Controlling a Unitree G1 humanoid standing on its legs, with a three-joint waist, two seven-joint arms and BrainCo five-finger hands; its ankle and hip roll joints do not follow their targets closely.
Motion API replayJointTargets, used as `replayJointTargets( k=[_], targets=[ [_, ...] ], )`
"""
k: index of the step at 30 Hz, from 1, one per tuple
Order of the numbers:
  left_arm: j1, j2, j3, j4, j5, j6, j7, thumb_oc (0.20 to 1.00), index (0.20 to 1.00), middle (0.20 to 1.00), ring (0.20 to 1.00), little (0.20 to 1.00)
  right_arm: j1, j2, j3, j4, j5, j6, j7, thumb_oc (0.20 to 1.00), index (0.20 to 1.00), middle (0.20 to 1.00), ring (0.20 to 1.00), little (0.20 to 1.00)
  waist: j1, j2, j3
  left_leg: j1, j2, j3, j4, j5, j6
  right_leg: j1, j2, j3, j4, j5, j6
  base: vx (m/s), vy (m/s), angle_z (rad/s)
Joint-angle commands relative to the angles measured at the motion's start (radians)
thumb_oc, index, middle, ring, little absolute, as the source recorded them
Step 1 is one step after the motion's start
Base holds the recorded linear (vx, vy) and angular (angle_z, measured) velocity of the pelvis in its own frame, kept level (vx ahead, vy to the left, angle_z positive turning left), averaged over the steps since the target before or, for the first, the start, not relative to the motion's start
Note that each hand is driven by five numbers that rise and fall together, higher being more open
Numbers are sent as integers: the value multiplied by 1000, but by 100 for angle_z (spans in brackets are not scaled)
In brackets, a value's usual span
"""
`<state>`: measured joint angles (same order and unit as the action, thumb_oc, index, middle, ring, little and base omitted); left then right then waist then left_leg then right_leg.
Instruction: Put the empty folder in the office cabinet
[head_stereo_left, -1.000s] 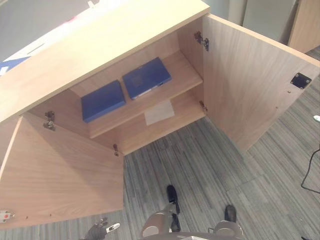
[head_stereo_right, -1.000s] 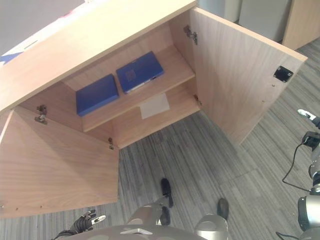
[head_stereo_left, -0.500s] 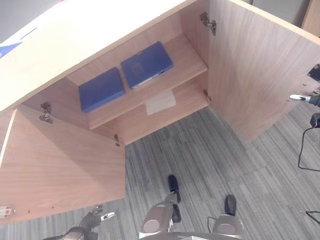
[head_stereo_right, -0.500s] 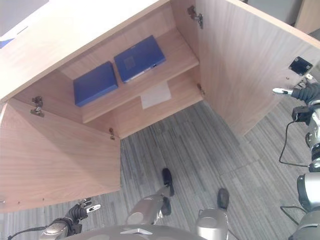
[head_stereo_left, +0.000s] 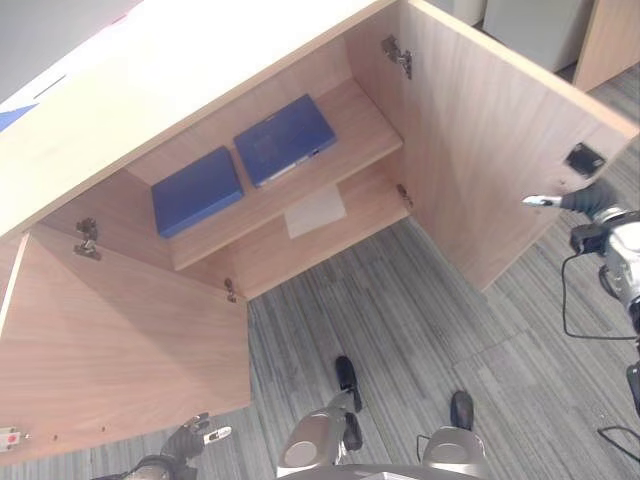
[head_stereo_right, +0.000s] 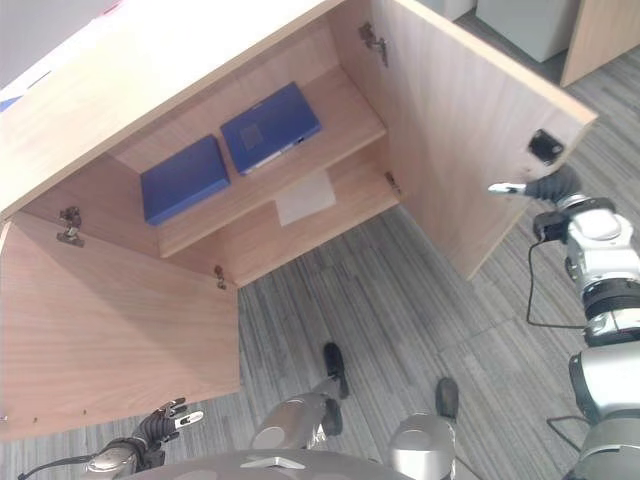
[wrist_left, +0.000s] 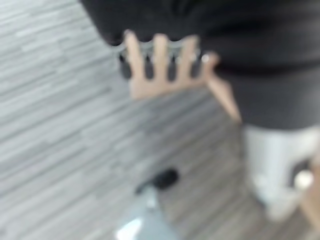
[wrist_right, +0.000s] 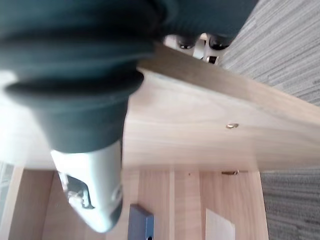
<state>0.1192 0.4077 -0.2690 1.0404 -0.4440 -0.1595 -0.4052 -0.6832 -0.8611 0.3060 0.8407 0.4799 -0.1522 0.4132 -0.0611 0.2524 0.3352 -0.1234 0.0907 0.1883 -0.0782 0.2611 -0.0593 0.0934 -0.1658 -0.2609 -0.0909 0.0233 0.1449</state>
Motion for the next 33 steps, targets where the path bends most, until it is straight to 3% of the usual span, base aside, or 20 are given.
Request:
replayJointTargets(
  k=[1, 5, 10, 19, 20, 24, 26, 28, 33],
  targets=[
    [-74, 33, 3, 21, 36, -4, 21, 1000, 1000, 1000, 1000, 1000, -87, 112, 108, -110, -64, -75, 45, 1000, 1000, 1000, 1000, 1000, 88, -64, -9, 133, 24, 60, -1, -193, -77, -106, 6, -71, 35, -44, -62, 34, 15, 0],
    [-67, 15, 15, 19, 34, -17, 48, 1000, 1000, 1000, 1000, 1000, -24, 171, 116, -171, -66, -73, 31, 1000, 1000, 1000, 1000, 1000, 98, -86, -17, 136, 29, 56, -1, -193, -77, -88, 11, -80, 26, -42, -63, 44, 42, 5],
    [-57, -1, 54, 2, -20, -54, 105, 1000, 1000, 1000, 1000, 1000, 50, 239, 134, -226, -124, -42, -58, 1000, 1000, 1000, 1000, 1000, 117, -117, -31, 144, 33, 47, 2, -198, -74, -61, 12, -97, 17, -41, -64, 56, 64, 11],
    [-32, -24, 138, -79, -79, -114, 231, 1000, 1000, 1000, 1000, 1000, 116, 367, 154, -226, -137, -58, -189, 1000, 1000, 1000, 1000, 1000, 196, -177, -78, 165, 27, 1, -7, -227, -55, 6, 11, -148, 7, -49, -61, 105, 95, 33],
    [-29, -29, 149, -88, -85, -161, 300, 1000, 1000, 1000, 1000, 1000, 107, 399, 166, -195, -113, -54, -233, 1000, 1000, 1000, 1000, 1000, 223, -189, -94, 173, 22, -17, -9, -238, -49, 27, 9, -163, 5, -50, -59, 102, 93, 25],
    [-24, -28, 179, -102, -90, -213, 399, 1000, 1000, 1000, 1000, 1000, 97, 431, 166, -121, -108, -68, -292, 1000, 1000, 1000, 1000, 1000, 262, -208, -118, 183, 16, -41, -9, -254, -42, 54, 5, -187, 4, -51, -51, 137, 110, 47],
    [-21, -27, 225, -115, -67, -279, 500, 1000, 1000, 1000, 1000, 1000, 97, 438, 155, -52, -139, -111, -319, 1000, 1000, 1000, 1000, 1000, 295, -225, -131, 191, 10, -64, -9, -266, -31, 74, -2, -207, 4, -47, -41, 153, 156, 50],
    [-21, -26, 233, -116, -64, -284, 510, 1000, 1000, 1000, 1000, 1000, 99, 438, 152, -44, -131, -115, -317, 1000, 1000, 1000, 1000, 1000, 300, -228, -132, 192, 9, -67, -9, -268, -30, 77, -3, -211, 4, -47, -40, 61, 77, 42],
    [-35, 8, 305, -170, 2, -323, 642, 1000, 1000, 1000, 1000, 1000, 130, 449, 150, -40, -127, -98, -319, 1000, 1000, 1000, 1000, 1000, 330, -251, -124, 200, -4, -91, -9, -279, -13, 94, -21, -231, 5, -27, -17, 79, 161, 21]
  ],
)
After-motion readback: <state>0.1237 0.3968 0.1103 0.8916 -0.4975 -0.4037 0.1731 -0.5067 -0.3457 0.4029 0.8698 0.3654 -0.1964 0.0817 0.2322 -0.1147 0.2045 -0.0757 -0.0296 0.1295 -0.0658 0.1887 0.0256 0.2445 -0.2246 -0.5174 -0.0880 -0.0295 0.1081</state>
